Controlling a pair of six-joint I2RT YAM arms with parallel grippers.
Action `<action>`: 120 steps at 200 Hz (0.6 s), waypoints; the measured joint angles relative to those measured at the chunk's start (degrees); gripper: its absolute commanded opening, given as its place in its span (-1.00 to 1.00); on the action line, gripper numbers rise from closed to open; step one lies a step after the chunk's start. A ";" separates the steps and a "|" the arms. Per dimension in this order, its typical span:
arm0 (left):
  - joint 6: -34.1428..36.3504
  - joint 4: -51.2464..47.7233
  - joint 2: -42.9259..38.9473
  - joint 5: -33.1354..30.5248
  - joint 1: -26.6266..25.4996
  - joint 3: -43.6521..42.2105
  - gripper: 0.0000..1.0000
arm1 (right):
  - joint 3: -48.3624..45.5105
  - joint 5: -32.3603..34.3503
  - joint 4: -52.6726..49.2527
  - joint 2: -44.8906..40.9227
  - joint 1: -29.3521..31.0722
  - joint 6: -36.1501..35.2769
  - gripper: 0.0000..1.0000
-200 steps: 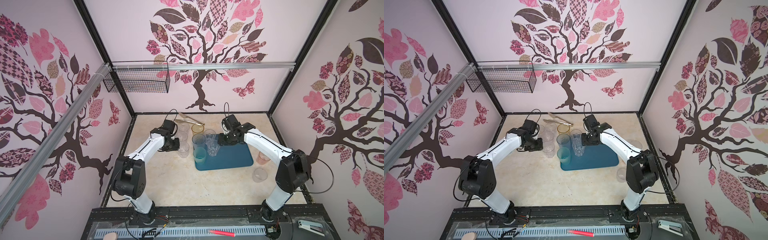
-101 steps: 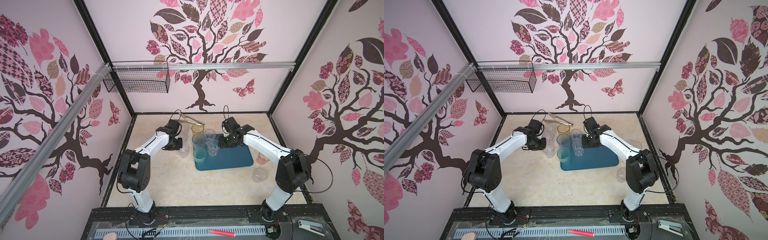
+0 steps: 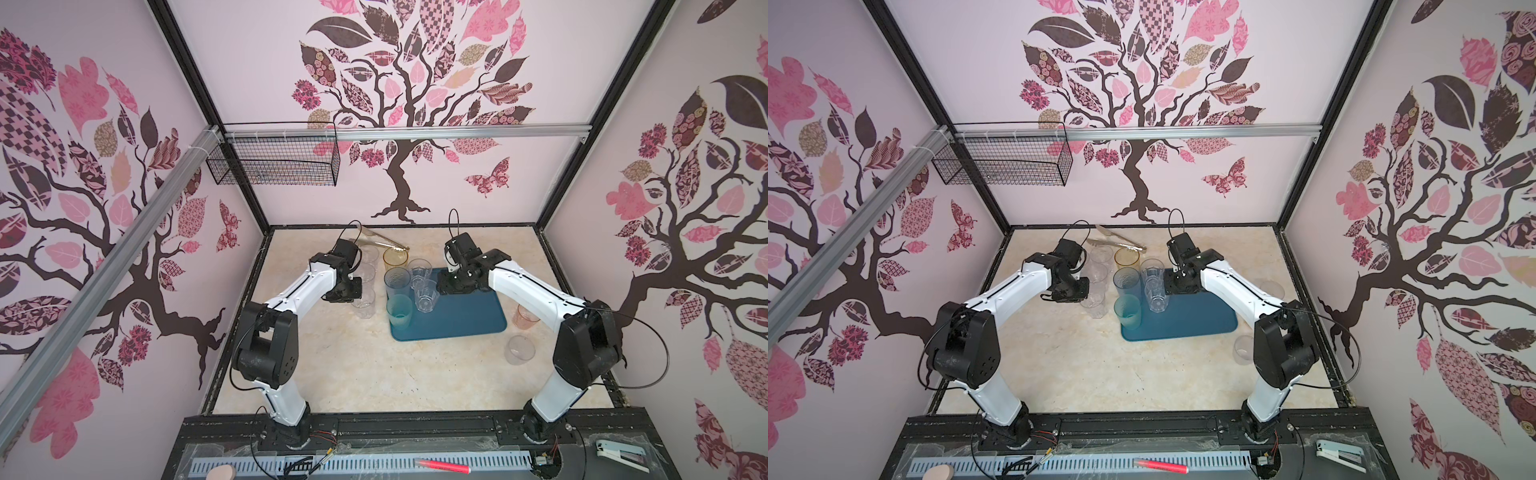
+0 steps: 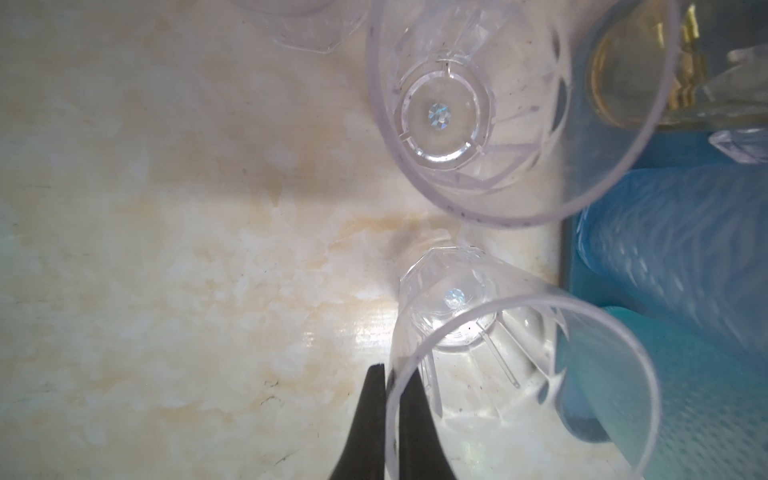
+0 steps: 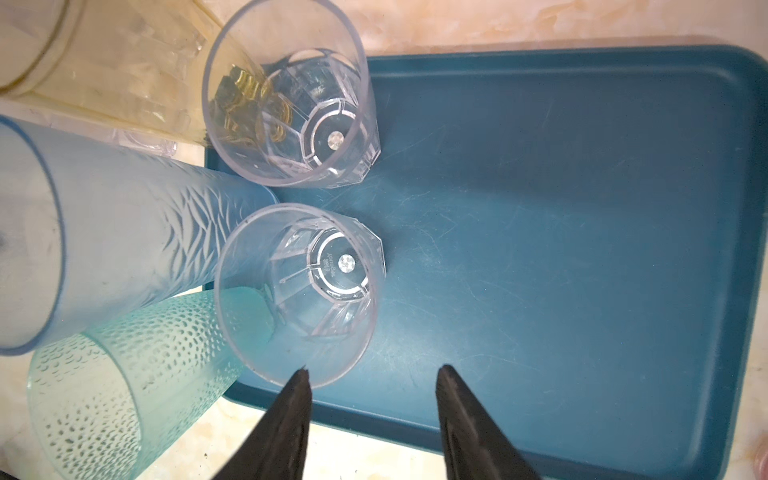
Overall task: Place the glasses into the tray
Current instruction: 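Lower the left gripper into a clear faceted glass beside the tray and grasp it, then lift the clear glass with the left gripper and carry it over the tray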
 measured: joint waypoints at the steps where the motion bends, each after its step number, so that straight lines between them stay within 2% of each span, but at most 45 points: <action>1: 0.02 -0.20 -0.33 0.00 0.00 0.00 -1.00 | 0.00 0.00 0.00 -0.02 0.00 0.02 0.04; 31: 0.42 -8.04 -10.19 -1.05 0.00 2.36 -1.00 | 0.87 1.84 0.24 -1.62 -0.02 0.76 0.04; 58: 0.42 -14.95 -15.93 -1.53 -1.25 13.05 -1.00 | 1.03 3.13 0.85 -4.20 -1.42 1.84 0.04; 72: 0.17 -15.78 -16.81 -1.75 -5.18 17.86 -1.00 | 0.87 3.08 1.46 -5.88 -3.78 2.80 0.03; 91: -0.46 -15.65 -15.37 0.26 -13.46 20.87 -1.00 | -0.70 3.06 2.75 -8.61 -8.33 4.28 0.03; 106: -0.92 -15.39 -11.19 1.92 -19.89 22.27 -1.00 | -2.75 3.08 3.15 -10.60 -11.72 5.25 0.04; 120: -1.05 -14.60 -6.16 3.08 -23.71 23.19 -1.00 | -5.03 3.17 3.39 -12.07 -14.53 5.79 0.03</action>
